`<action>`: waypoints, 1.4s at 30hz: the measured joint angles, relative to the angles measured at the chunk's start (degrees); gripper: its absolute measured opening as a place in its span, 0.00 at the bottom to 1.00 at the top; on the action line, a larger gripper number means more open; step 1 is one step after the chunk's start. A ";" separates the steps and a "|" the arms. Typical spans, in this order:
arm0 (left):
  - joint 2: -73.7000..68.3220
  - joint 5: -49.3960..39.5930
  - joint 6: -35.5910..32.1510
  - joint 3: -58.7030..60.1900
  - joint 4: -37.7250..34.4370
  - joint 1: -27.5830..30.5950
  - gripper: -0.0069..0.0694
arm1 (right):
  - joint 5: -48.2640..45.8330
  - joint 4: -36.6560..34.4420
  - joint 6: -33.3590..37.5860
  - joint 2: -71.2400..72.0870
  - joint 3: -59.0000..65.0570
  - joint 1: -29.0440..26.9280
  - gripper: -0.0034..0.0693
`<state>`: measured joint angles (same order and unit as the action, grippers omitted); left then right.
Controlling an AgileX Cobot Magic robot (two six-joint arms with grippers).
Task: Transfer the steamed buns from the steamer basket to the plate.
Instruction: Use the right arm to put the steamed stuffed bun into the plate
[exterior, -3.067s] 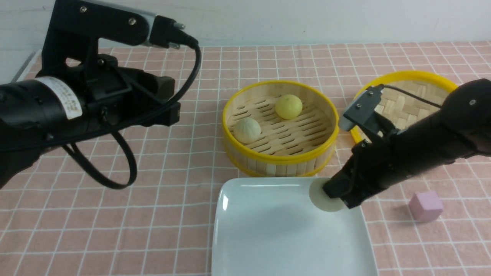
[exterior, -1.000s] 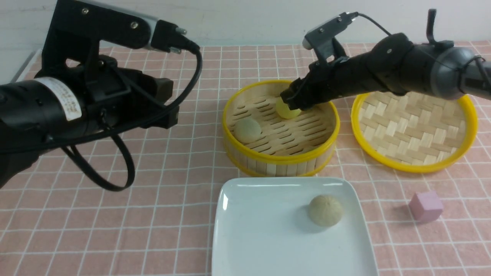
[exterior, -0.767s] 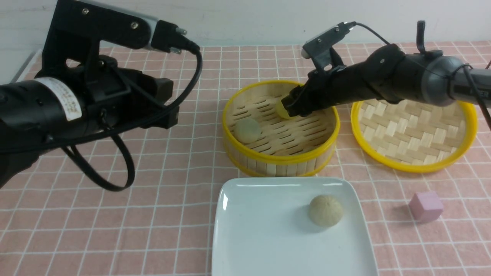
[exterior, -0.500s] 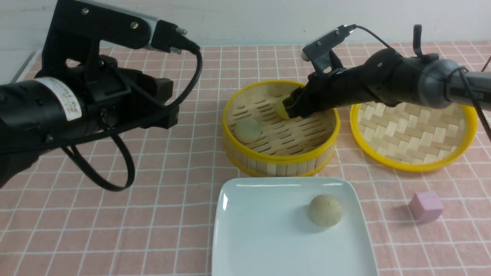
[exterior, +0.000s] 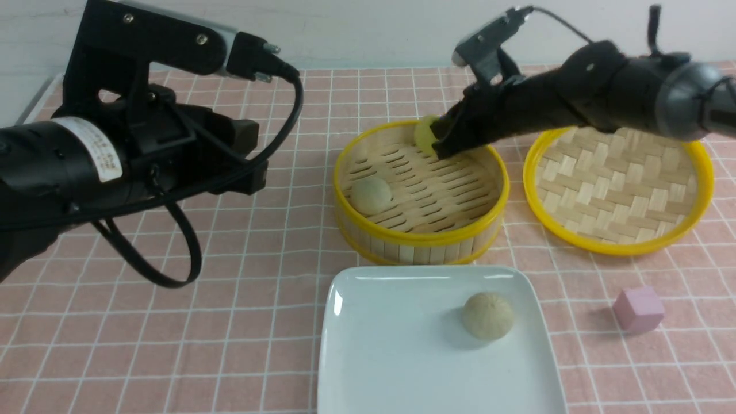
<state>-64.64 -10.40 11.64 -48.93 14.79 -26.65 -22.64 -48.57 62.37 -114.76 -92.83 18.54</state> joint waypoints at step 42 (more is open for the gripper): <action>0.00 -0.02 0.00 0.00 0.00 0.00 0.60 | -22.10 4.78 -6.40 10.10 23.78 8.61 0.06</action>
<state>-64.64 -10.42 11.64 -48.93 14.79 -26.65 -44.74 -43.78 55.97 -104.66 -69.05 27.14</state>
